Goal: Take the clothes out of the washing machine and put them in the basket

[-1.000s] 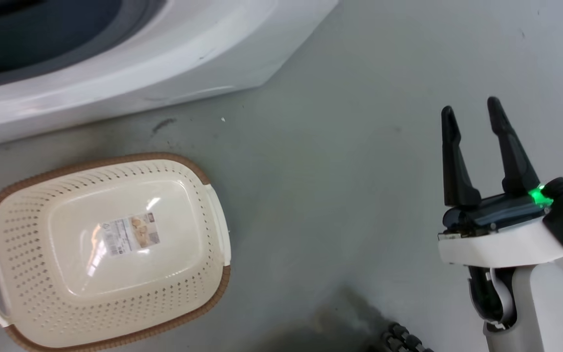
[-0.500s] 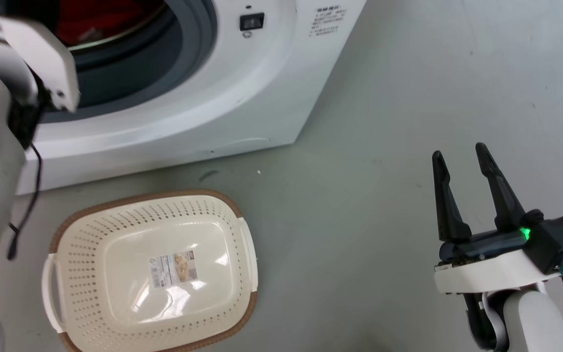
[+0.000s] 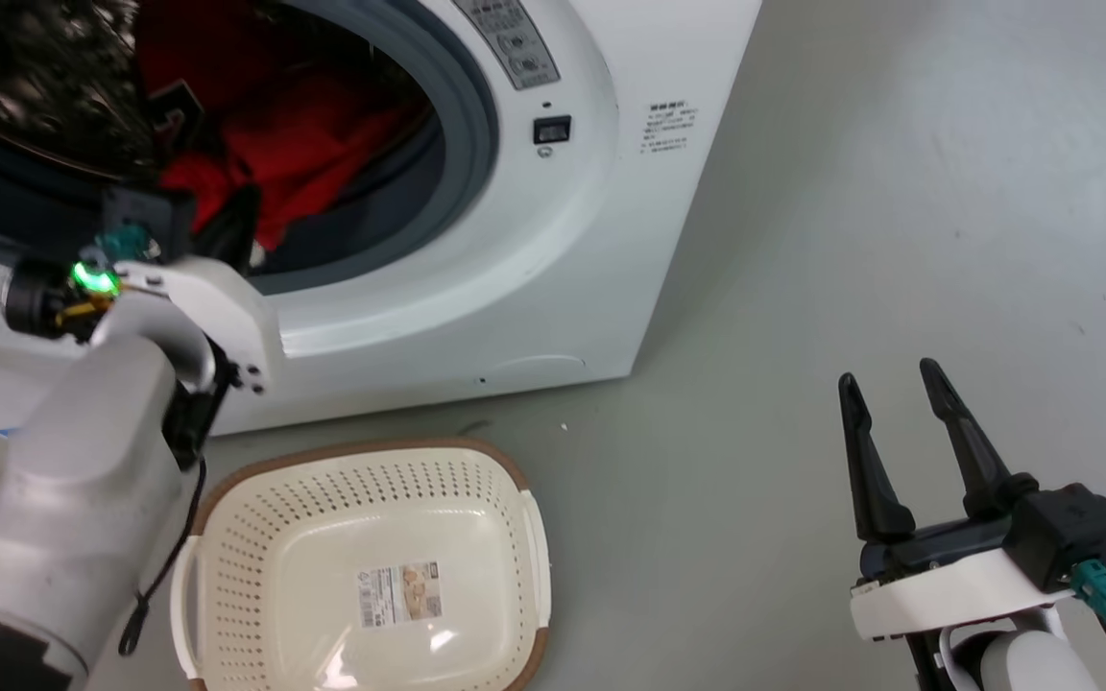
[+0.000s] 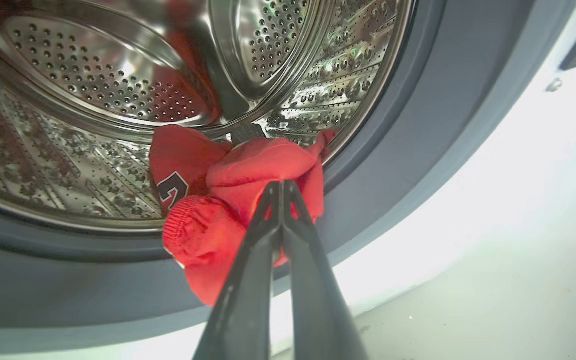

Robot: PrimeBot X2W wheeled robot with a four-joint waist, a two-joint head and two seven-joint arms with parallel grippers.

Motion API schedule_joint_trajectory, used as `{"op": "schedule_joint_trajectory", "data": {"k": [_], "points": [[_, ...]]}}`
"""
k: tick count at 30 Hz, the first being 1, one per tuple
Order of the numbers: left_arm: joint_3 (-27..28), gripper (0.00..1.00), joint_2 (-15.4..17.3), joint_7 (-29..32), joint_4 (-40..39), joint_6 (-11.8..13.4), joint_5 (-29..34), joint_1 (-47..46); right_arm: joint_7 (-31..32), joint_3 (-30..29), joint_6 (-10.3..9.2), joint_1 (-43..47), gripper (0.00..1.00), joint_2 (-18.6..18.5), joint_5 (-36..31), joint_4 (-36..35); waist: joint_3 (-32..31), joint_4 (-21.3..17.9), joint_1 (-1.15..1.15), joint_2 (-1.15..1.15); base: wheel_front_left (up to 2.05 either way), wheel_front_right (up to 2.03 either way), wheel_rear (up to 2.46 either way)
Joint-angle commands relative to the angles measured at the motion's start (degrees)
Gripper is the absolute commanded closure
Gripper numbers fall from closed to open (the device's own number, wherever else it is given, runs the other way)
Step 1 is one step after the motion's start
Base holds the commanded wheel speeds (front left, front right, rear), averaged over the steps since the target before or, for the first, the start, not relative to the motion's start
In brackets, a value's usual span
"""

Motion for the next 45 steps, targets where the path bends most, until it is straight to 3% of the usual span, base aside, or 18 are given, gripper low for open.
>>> {"op": "schedule_joint_trajectory", "data": {"k": [1,11,19,29,45], "points": [[0.47,1.00,0.01,-0.33,-1.23,0.71,0.03,1.89,-0.14,0.01,-0.05,0.98,0.00,0.06,-0.51,0.21,-1.96,1.20,0.00,0.00,0.00,0.00,0.00],[5.36,1.00,1.51,-0.49,-19.32,7.38,3.04,17.30,-0.14,-0.34,-0.04,3.48,0.00,0.07,-0.94,1.31,-7.41,2.87,0.00,0.00,0.00,0.00,0.00],[6.70,1.00,2.29,-0.39,-30.60,10.59,4.25,29.06,-0.14,-0.56,-0.04,5.20,0.00,0.07,-1.01,1.63,-10.14,4.19,0.00,0.00,0.00,0.00,0.00],[6.20,1.00,0.86,-0.40,-29.82,10.15,2.60,33.47,-0.14,0.22,-0.04,3.85,0.00,0.07,-0.75,1.51,-8.64,3.78,0.00,0.00,0.00,0.00,0.00],[9.98,1.00,-4.48,-0.40,-16.37,4.77,3.90,30.03,-0.14,-0.36,-0.04,-1.08,0.00,0.07,0.38,0.95,-0.18,0.16,0.00,0.00,0.00,0.00,0.00]]}}
